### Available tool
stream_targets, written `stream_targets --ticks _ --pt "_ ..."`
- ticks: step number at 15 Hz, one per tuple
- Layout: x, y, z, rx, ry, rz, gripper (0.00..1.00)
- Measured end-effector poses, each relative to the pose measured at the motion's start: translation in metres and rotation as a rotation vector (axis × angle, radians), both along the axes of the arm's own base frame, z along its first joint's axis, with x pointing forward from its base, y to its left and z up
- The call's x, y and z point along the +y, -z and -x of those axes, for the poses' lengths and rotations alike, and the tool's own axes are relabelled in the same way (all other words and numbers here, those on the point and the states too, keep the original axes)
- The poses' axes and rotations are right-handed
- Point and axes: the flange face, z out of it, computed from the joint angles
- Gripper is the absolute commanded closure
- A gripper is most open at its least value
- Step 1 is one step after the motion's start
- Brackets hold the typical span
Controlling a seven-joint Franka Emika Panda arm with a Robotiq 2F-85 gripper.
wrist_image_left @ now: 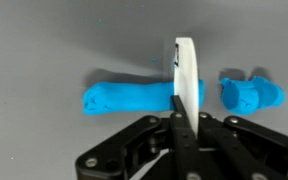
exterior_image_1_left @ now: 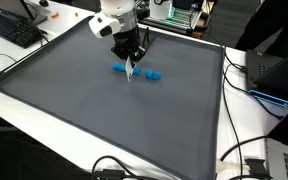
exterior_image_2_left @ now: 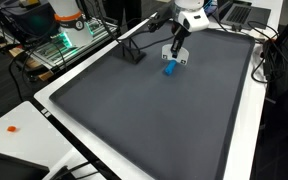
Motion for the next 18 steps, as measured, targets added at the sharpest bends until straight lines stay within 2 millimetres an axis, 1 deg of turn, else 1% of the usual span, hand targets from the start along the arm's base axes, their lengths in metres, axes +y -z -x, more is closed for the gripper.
stream_targets --ticks 3,10,18 --pt "0.0 0.006 0.0032 0.006 -0.001 -0.001 0.99" --pt "0.0037 0.0069 0.0055 0.016 0.037 -0.061 0.99" --pt "0.0049 0.0063 0.0057 0.016 0.035 -0.062 0.99"
